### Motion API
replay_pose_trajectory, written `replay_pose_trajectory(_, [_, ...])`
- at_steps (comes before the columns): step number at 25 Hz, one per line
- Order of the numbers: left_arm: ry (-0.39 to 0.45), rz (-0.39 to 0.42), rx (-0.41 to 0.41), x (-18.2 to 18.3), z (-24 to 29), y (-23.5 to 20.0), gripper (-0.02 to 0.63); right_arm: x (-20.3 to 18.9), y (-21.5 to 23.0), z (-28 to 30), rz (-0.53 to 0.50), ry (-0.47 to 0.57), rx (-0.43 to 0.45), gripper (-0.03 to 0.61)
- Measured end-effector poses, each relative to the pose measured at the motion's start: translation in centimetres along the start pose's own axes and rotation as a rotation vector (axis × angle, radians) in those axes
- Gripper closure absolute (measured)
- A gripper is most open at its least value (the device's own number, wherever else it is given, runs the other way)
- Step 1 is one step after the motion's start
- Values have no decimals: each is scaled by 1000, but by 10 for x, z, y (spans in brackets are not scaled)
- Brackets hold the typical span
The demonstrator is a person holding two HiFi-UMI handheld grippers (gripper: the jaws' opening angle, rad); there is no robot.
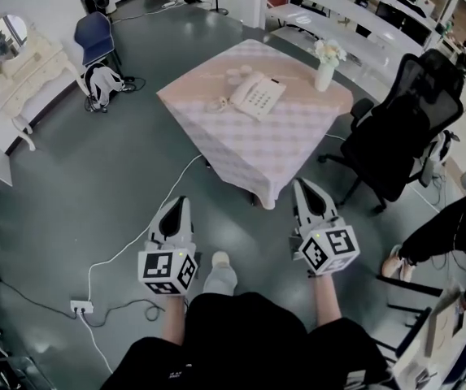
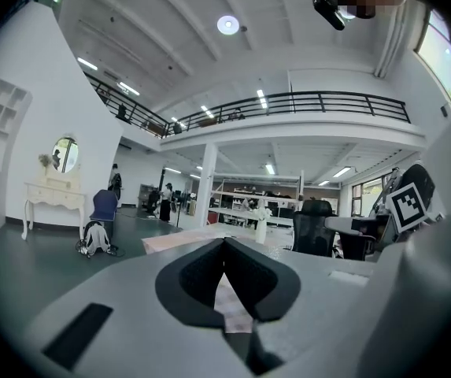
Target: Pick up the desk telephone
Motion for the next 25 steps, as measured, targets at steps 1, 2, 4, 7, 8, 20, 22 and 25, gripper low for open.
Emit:
replay_pose_trajectory(1, [-2,-1,-6,1,10,-6,615,-2,1,10,2,0,-7,586])
replay_pose_trajectory(2, [-4,-4,-11,2,20,-13,615,-3,3,20,5,-1,-12,586])
replay_pose_trajectory(4, [-6,-10,-20,3,39,-25,615,-7,8,40,11,-6,-26,586])
replay_pose_trajectory(7, [-12,-16,-37,2,66,-44,615,-13,15,64,19,-12,-54,586])
replay_pose_trajectory(8, [-15,-18,-43,2,74,-50,615,-16,17,72,21,-13,-62,586])
replay_pose_trajectory(20, [-27,-23,-112,-2,160,-111,615,-41,28,159,32,-1,-141,586])
replay_pose_trajectory(22, [-30,-21,-127,-3,171,-116,615,-44,31,168,24,-7,-155,586])
replay_pose_trajectory(25, [-35,-21,-149,-3,188,-120,615,-48,34,181,23,-22,-171,586])
Point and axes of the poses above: the fingertips, and each gripper's own axes: z forward along the fingers, y to its right, x out of its top, the point moved 6 cm from there along -z, backward along the fingers, and after that the axes turned 9 degrees about y, right-handed, at the moved point
